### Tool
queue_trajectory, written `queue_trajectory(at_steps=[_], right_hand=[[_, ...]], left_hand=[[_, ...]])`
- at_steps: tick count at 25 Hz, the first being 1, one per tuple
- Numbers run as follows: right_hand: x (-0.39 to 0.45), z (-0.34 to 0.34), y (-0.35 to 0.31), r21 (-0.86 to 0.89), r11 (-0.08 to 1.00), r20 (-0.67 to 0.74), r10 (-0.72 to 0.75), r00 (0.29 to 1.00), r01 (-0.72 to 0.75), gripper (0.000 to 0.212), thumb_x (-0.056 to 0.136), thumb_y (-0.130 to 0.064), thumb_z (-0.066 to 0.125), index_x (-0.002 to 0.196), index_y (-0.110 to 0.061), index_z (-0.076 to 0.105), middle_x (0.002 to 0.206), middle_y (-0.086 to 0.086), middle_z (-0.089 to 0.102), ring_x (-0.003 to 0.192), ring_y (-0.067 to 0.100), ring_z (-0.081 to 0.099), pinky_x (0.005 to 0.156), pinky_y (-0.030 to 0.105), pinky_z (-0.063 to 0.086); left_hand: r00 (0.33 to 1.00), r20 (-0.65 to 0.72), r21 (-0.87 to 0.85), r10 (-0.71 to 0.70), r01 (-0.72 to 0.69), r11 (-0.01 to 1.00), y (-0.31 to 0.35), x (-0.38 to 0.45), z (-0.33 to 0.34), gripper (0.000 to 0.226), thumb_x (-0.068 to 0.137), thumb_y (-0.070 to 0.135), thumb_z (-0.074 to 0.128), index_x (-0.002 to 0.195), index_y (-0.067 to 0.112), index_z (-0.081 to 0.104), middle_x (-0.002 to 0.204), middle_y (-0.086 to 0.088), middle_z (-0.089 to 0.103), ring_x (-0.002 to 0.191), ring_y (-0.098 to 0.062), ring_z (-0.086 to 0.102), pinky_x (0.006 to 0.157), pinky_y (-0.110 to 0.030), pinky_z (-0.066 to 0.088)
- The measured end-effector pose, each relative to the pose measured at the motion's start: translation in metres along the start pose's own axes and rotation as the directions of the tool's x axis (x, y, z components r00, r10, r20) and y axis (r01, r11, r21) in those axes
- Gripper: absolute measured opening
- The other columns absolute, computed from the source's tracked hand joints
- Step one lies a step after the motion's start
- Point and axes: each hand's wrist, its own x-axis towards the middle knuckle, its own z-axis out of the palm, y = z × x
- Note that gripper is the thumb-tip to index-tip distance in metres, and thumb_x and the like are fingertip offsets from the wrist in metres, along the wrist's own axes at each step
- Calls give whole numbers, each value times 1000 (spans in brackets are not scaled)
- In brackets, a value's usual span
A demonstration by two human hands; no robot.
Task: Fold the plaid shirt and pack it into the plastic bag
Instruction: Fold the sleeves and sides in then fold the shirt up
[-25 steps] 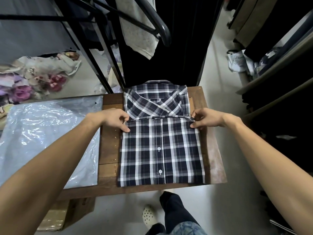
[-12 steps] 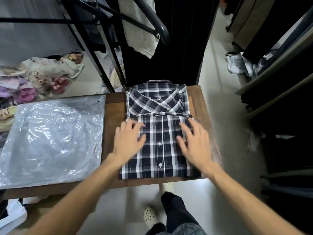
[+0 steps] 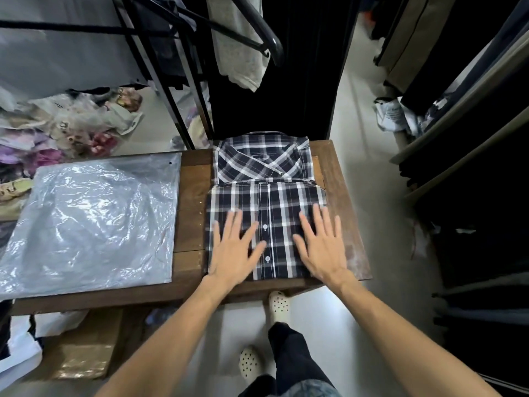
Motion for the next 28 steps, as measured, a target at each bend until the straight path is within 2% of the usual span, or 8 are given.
queue_trajectory(at_steps=[3, 5, 8, 12, 15, 20, 23, 28], right_hand=[[-24, 4, -14, 24, 923, 150, -382, 912, 383, 88, 94, -80, 33, 163, -30, 11, 171, 4, 1, 158, 29, -4, 125, 61, 3], [-42, 15, -18, -95, 868, 191, -465, 864, 488, 99, 88, -75, 53, 164, -25, 13, 171, 8, 12, 157, 34, 8, 123, 65, 13], [-57, 20, -15, -124, 853, 209, -477, 854, 507, 108, 78, -18, 79, 163, -21, 14, 169, 8, 20, 155, 34, 18, 121, 59, 18], [-74, -3, 10, -14, 814, 239, -561, 792, 581, 105, 72, 26, 47, 162, -19, 16, 170, 3, 10, 155, 26, -2, 125, 44, -1], [-80, -18, 25, 164, 870, 290, -493, 820, 465, 95, 79, 27, 35, 160, -24, 30, 167, -7, 15, 155, 13, 2, 128, 33, 1], [-96, -56, 32, 502, 857, 206, -252, 945, 119, 40, 94, -4, 67, 123, -31, 75, 125, -9, 74, 112, 0, 66, 102, 33, 51], [-102, -94, 24, 716, 694, 272, -175, 946, -77, 16, 88, -21, 82, 99, -32, 84, 91, -9, 81, 77, -1, 64, 75, 25, 50], [-81, -135, 21, 880, 436, 299, -205, 932, -187, 10, 86, -11, 80, 95, -10, 83, 95, 11, 81, 86, 19, 73, 81, 34, 59]], left_hand=[[939, 260, 69, 225, -250, 966, 1, -32, 5, 103, 81, 91, 34, 161, 36, -1, 168, -8, -18, 153, -35, -20, 121, -68, -6], [923, 299, 189, 240, -304, 934, -2, -46, 17, 110, 85, 76, 54, 159, 33, -15, 165, -13, -24, 149, -40, -24, 118, -67, -8], [944, 234, 236, 234, -289, 928, -4, -63, 28, 110, 95, 30, 68, 156, 33, -23, 168, -13, -16, 151, -41, -17, 119, -64, -2], [901, 139, 248, 411, -434, 866, -32, -88, 32, 119, 69, -7, 77, 161, 18, 5, 168, -11, 19, 153, -33, 22, 120, -52, 17], [875, 83, 174, 478, -485, 857, -55, -95, 20, 96, 64, -7, 78, 151, 14, 44, 156, -10, 46, 144, -26, 44, 119, -43, 22], [950, 29, -270, 311, -292, 917, -68, -106, -33, 48, 81, 9, 72, 126, 26, 70, 132, 8, 68, 124, -6, 60, 119, -33, 32], [985, 43, -543, 167, -117, 831, -67, -115, -73, 22, 83, 24, 81, 102, 34, 77, 94, 19, 75, 90, 3, 68, 87, -30, 53], [971, 222, -740, 93, 106, 665, -67, -87, -140, 21, 76, 27, 90, 93, 26, 79, 92, 1, 78, 81, -23, 75, 76, -39, 59]])
